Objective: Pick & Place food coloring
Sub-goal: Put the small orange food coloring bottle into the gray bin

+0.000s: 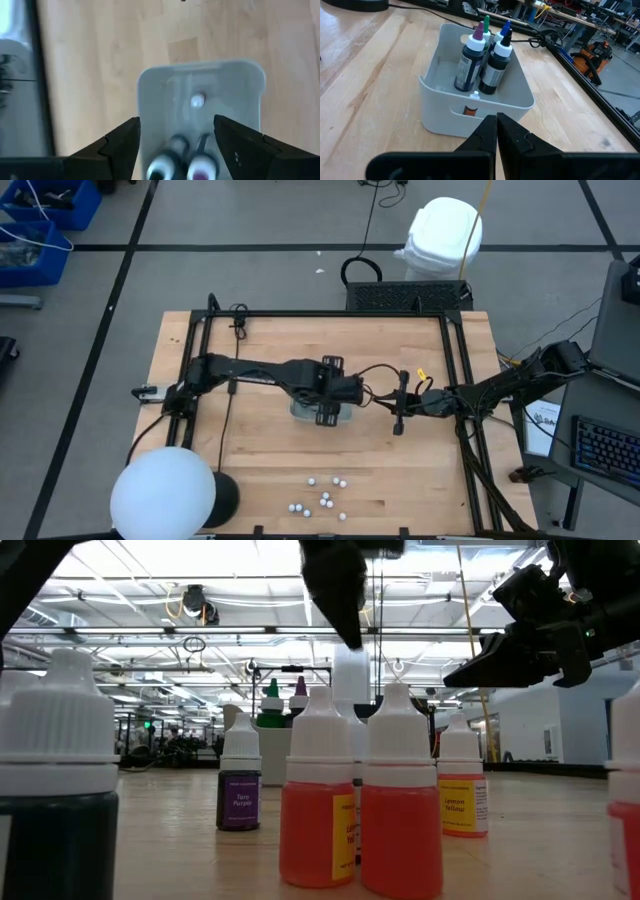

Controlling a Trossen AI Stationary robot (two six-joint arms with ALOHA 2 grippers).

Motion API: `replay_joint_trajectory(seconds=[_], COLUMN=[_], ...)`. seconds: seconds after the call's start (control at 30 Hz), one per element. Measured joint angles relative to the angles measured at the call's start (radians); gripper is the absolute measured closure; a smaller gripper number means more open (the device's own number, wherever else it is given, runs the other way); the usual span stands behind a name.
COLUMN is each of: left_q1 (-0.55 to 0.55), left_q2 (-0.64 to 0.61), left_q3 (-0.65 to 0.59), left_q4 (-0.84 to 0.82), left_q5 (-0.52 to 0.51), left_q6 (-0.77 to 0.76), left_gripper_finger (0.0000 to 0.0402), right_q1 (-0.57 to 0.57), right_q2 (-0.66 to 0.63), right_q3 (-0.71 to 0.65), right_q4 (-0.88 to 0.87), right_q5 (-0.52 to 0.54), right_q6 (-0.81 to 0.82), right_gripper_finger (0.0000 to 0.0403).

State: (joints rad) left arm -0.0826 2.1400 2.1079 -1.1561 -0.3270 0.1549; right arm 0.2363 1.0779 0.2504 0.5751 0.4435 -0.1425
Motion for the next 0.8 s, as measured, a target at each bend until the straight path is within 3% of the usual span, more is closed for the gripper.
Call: replay_joint_trajectory(seconds=[0.1, 0.2, 0.27, 0.43, 0.5, 0.63, 0.8], left_q1=[0.004, 0.026, 0.047, 0.126, 0.155, 0.206, 0.221], left_q2=[-0.075, -0.194, -0.289, -0.521, -0.582, -0.639, -0.668], left_q3=[-0.028, -0.150, -0.281, -0.684, -0.836, -1.048, -1.257], left_q4=[-0.015, 0.044, 0.191, 0.618, 0.741, 0.900, 1.107], left_q5=[-0.006, 0.012, 0.050, 0.308, 0.346, 0.387, 0.495], left_q6=[-0.014, -0.013, 0.001, 0.031, 0.017, 0.003, 0.044], left_gripper_finger=[0.0171, 0.0203, 0.0229, 0.0299, 0.0328, 0.0387, 0.0393], right_q1=[0.000, 0.000, 0.000, 0.000, 0.000, 0.000, 0.001], right_q2=[0.000, 0.000, 0.000, 0.000, 0.000, 0.000, 0.000], right_q3=[0.000, 0.000, 0.000, 0.000, 0.000, 0.000, 0.000], right_q4=[0.000, -0.005, -0.005, -0.005, -0.005, -0.005, 0.005], right_q5=[0.000, -0.003, -0.003, -0.003, -0.003, -0.003, -0.010], right_q6=[0.000, 0.005, 0.011, 0.012, 0.026, 0.042, 0.053], right_gripper_finger=[0.0399, 0.0399, 0.0399, 0.0399, 0.0399, 0.0399, 0.0399])
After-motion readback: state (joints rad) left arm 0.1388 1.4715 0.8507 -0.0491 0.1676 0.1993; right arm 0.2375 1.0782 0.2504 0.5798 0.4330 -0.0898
